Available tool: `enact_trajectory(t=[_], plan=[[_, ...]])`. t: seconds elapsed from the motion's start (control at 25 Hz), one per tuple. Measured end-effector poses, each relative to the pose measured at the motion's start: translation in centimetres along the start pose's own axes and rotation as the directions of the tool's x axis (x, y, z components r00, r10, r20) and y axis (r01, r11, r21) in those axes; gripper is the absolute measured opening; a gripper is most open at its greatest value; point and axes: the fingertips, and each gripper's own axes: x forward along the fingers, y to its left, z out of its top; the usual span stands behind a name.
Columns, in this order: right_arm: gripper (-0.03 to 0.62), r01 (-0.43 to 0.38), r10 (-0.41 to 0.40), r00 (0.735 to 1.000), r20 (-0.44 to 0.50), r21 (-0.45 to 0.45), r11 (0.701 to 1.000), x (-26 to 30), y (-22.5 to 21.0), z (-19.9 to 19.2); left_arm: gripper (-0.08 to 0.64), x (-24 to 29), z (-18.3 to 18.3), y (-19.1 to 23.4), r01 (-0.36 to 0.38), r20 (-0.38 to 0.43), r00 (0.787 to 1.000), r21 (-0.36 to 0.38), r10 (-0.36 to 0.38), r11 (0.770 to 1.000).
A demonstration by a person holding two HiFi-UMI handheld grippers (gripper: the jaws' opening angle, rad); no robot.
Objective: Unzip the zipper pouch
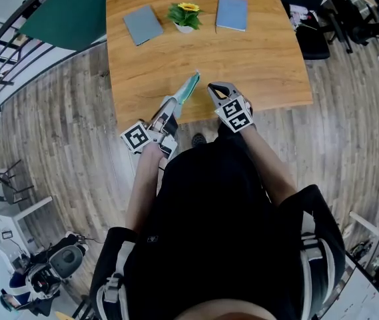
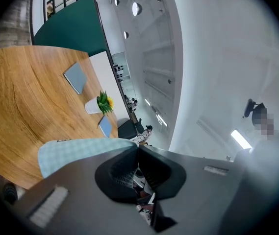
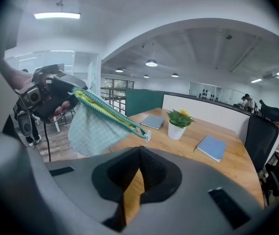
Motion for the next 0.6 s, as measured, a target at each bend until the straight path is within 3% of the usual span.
enact_trajectory(t=[0.24, 0.44, 0.6], plan=[[0.002, -0.032, 0.033, 0.999, 0.017, -0.016, 0.999, -0.4, 0.5, 0.7, 0.002, -0.4, 1.2, 0.7, -0.038, 0.03, 0.999, 0.02, 0.037, 0.999], [0.002, -0.04, 0.04, 0.999, 0.019, -0.012, 0.999, -0.8, 0.1, 0.8, 0.002, -0.4, 2.5, 1.5, -0.062, 0.041, 0.997, 0.105, 0.058, 0.993], [0.002, -0.035, 0.035, 0.998, 0.043, 0.006, 0.999, -1.2, -0.6, 0.9, 0.002, -0.8, 2.6, 1.9, -0.114, 0.051, 0.993, 0.071, 0.111, 0.991]])
